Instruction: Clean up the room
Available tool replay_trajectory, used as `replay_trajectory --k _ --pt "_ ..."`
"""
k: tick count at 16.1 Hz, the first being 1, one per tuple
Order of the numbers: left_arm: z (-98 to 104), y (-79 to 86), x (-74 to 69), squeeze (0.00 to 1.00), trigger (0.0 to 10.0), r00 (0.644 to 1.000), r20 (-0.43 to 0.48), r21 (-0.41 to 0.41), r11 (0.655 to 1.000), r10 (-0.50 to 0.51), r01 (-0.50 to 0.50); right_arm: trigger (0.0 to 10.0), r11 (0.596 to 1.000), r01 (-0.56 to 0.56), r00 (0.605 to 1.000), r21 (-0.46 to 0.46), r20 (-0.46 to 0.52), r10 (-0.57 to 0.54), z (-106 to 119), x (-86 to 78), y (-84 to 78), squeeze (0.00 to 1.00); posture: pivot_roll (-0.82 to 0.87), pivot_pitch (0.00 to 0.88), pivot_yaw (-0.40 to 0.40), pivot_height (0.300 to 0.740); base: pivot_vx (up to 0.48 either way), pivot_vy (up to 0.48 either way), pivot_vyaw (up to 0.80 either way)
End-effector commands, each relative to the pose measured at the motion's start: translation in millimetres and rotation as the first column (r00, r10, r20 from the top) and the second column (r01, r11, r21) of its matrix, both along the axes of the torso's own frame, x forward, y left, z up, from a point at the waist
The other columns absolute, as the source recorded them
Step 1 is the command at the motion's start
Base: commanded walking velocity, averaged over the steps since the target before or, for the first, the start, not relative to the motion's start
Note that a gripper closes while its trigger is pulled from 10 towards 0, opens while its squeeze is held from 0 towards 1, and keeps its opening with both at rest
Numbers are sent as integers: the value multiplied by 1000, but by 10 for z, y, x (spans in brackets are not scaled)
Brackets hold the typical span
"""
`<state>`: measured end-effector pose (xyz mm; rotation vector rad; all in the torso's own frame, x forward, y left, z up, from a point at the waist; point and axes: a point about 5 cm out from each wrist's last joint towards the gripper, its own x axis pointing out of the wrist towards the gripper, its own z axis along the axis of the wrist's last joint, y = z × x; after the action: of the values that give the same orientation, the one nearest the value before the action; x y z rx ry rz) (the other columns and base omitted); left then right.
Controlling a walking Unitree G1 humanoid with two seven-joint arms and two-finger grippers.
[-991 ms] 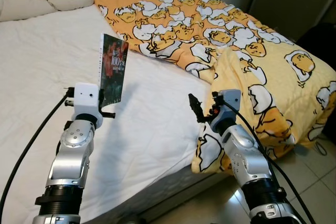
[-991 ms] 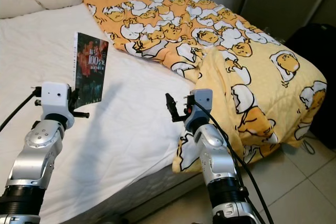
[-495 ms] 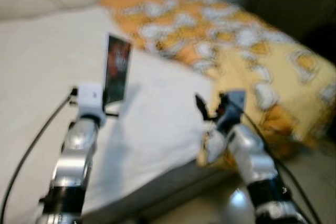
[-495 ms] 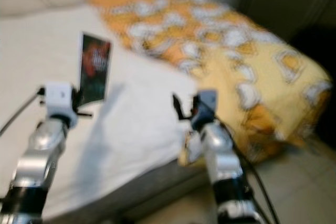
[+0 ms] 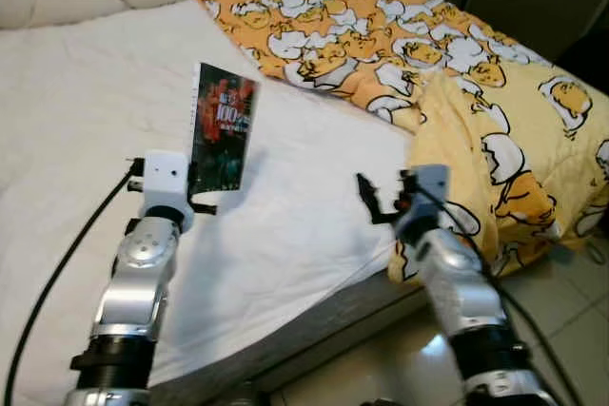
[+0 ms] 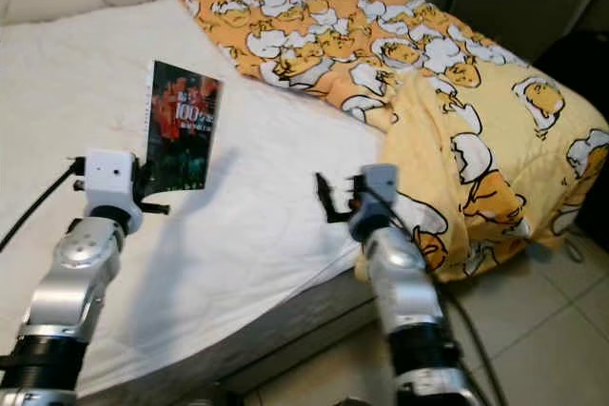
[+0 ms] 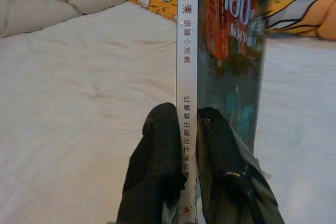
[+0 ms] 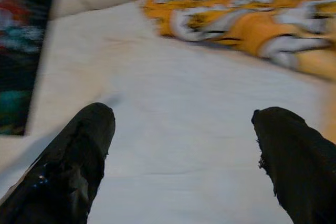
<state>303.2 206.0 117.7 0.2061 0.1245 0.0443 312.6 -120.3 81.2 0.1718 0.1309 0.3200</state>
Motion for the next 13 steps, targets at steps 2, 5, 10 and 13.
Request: replay_trajectory --k 2,5,10,13 --pt "131 -36 37 0 10000 998 59 4 1000 -10 10 10000 1000 6 1000 -19 14 -5 32 14 -55 0 0 0 -2 740 0 311 0" --pt "138 -21 38 0 10000 998 60 6 1000 -7 7 10000 1000 13 1000 -19 12 -13 26 17 -66 0 1 0 -2 740 0 311 0" --pt "139 -27 38 0 10000 998 60 9 1000 -8 8 10000 1000 12 1000 -22 13 -12 25 19 -71 0 1 0 -2 740 0 313 0" --pt "140 -27 40 0 10000 998 60 9 1000 -8 8 10000 1000 11 1000 -25 16 -11 28 20 -69 0 1 0 -2 740 0 311 0"
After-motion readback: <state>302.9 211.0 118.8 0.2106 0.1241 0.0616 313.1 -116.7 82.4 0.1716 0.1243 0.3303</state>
